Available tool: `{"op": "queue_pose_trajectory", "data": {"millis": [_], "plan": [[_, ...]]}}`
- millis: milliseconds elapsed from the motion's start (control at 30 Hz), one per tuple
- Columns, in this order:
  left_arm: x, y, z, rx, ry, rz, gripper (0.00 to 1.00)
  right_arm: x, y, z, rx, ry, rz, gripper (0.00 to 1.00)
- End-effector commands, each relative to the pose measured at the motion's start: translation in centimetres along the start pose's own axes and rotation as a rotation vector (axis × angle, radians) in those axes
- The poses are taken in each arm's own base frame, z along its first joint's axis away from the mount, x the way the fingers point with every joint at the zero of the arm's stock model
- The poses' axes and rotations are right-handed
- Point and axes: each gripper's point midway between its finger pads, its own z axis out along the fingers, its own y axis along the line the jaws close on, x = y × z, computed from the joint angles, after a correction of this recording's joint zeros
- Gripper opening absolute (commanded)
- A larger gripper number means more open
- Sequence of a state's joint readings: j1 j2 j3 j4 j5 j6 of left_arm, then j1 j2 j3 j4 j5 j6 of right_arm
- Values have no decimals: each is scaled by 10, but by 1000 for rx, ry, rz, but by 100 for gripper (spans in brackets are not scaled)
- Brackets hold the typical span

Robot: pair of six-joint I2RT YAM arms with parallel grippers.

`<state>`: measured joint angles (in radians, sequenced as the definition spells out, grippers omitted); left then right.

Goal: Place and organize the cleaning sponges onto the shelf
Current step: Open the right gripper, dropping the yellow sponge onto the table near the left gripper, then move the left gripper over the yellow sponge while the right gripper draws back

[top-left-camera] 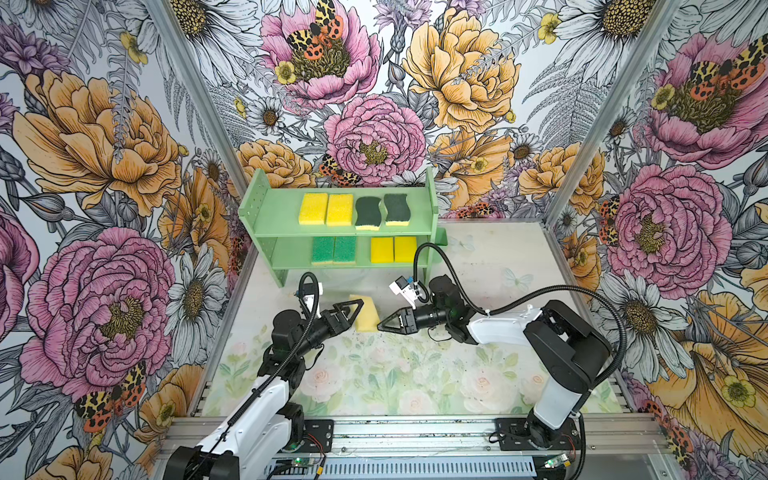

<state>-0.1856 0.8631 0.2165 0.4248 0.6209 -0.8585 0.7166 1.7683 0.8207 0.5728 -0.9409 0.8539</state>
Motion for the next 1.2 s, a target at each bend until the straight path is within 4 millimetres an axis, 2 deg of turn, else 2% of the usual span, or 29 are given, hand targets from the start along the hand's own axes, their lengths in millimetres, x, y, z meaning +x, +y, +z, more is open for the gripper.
{"op": "queue_pose_trajectory", "data": {"millis": [0, 267, 533, 667, 767, 833, 1000, 1167], "plan": [[-2, -6, 6, 20, -15, 20, 99, -6, 7, 7, -51, -5, -28, 38], [4, -8, 23, 47, 17, 8, 99, -5, 2, 12, -52, 1, -13, 37], [0, -4, 23, 32, 13, 12, 99, 4, -16, 5, 65, 12, 1, 42], [2, 9, 20, -67, 30, 53, 99, 3, -30, -11, 246, 11, -35, 48], [5, 34, 13, -293, 59, 184, 99, -4, -26, -26, 304, -24, -71, 51], [3, 33, 10, -364, 73, 293, 99, -6, -27, -37, 346, -40, -77, 56], [-4, 14, 12, -370, 44, 451, 99, -6, -26, -62, 404, -67, -86, 65], [-9, 25, 25, -415, 72, 503, 99, -7, -27, -85, 442, -114, -82, 71]]}}
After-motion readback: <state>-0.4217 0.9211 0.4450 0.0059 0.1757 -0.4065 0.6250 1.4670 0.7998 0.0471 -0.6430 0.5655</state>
